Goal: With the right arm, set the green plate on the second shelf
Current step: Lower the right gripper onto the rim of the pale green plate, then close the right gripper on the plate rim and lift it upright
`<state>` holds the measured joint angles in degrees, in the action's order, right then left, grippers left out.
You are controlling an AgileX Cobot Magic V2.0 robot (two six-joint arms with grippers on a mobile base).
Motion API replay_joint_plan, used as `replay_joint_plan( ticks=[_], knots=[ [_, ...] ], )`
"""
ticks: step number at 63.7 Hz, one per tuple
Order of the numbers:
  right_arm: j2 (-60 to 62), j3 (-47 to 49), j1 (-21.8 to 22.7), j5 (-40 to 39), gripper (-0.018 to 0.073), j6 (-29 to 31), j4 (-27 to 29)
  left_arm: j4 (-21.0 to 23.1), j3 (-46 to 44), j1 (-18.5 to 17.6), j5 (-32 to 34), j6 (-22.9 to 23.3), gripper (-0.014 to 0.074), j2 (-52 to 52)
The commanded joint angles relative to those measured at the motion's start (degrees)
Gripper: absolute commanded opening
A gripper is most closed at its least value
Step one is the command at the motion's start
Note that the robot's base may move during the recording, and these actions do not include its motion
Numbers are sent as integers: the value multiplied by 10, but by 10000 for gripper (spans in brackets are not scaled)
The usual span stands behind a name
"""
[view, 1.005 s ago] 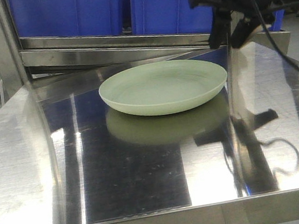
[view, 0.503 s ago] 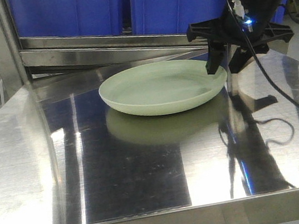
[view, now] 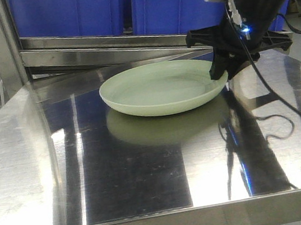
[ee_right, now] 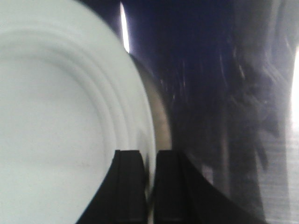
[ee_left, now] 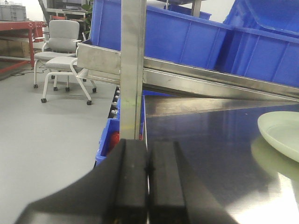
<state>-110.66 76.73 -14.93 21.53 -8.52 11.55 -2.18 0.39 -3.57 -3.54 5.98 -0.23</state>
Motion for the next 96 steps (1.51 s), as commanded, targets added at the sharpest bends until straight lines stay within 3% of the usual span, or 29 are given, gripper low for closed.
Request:
replay_joint_plan(
  ticks=[1,17,33,42,54,71,96],
  knots=[
    [26,25,0,-12,27,6,-7,2,23,0,47,2,131,-10],
    [55,86,3,77,29,6,-12,2,23,0,47,2,131,-10],
    [181,82,3,27,29,6,-16,2,23,0,47,2,131,-10],
    [273,52,1,-20,30,6,-58,2,23,0,47,2,131,-10],
    [413,-71,1,-120,30,6,-101,2,23,0,47,2,131,-10],
    [613,-320,1,-312,30,6,-161,2,23,0,47,2,131,-10],
    [853,-504,1,-298,30,11,-162,2,23,0,47,2,131,-10]
  ],
)
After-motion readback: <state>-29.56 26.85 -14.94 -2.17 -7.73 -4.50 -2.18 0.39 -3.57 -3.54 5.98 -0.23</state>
